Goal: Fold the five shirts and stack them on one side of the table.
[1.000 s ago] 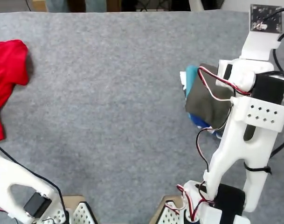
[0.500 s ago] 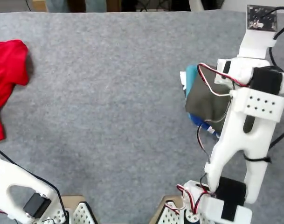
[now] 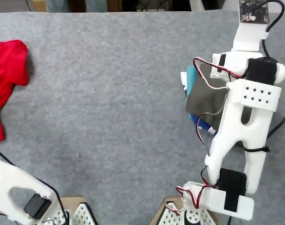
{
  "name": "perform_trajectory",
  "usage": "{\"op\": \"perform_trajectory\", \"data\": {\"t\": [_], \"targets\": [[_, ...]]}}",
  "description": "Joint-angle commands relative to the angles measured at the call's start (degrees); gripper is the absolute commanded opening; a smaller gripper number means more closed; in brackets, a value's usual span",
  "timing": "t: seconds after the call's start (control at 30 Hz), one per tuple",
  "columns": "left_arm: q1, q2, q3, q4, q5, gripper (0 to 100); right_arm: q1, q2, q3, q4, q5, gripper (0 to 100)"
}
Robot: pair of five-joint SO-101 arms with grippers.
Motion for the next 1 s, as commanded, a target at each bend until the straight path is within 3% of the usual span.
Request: {"op": "perform_trajectory", "data": {"t": [0.0,0.27,0.97], "targets": [[0.04,-1.49,-0.04,-3.25,2.29,16,-0.62,-0.04,-2.59,-0.70,-0.70,2.2],[1.10,5.19,-0.31,-7.74,2.90,16,-0.53,-0.22,-2.68,-0.70,-0.70,2.2],[5.93,7.30,0.22,-7.82,3.16,16,-0.44,0.04,-2.77,-0.70,-0.62,2.2]]}}
